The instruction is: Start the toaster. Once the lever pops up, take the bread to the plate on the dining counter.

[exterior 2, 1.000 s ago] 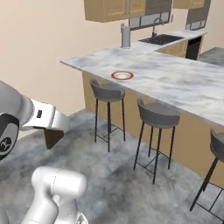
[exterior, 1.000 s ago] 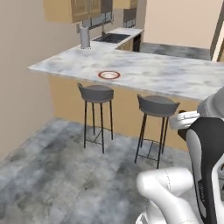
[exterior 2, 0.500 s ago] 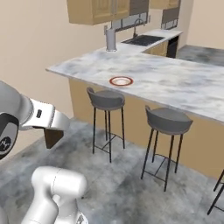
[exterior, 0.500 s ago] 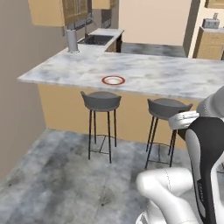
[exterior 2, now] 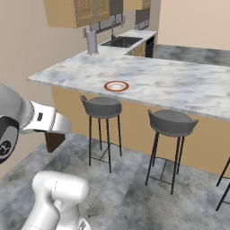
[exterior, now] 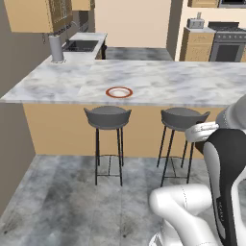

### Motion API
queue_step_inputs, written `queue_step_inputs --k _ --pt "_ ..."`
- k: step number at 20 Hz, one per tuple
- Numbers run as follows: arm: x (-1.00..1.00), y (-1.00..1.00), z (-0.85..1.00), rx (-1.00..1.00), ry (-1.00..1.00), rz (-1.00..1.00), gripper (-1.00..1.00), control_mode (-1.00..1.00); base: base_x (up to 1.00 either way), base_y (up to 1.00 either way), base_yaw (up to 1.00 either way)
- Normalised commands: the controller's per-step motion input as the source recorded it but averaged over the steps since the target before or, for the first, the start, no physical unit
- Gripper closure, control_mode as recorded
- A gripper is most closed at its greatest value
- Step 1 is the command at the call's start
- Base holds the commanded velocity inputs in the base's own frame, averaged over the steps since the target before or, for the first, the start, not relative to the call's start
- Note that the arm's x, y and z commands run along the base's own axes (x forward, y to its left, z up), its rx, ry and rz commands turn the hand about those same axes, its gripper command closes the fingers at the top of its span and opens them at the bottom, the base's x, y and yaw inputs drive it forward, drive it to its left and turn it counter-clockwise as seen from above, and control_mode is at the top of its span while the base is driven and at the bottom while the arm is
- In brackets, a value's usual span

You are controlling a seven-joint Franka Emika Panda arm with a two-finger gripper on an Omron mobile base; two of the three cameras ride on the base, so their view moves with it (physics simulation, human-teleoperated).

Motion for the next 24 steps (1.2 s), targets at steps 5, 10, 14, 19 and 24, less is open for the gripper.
queue_step_inputs --k 5,10,14,19,24 --pt "0.00 0.00 0.00 0.00 0.00 0.00 1.00 1.00 0.44 0.53 -0.34" --pt "0.00 0.00 0.00 0.00 0.00 0.00 1.00 1.00 0.33 0.47 -0.27" --pt "0.00 0.00 0.00 0.00 0.00 0.00 1.00 1.00 0.35 0.45 -0.27" --pt "0.00 0.00 0.00 0.00 0.00 0.00 1.00 1.00 0.47 0.37 -0.17" --pt "0.00 0.00 0.00 0.00 0.00 0.00 1.00 1.00 0.63 0.26 -0.05"
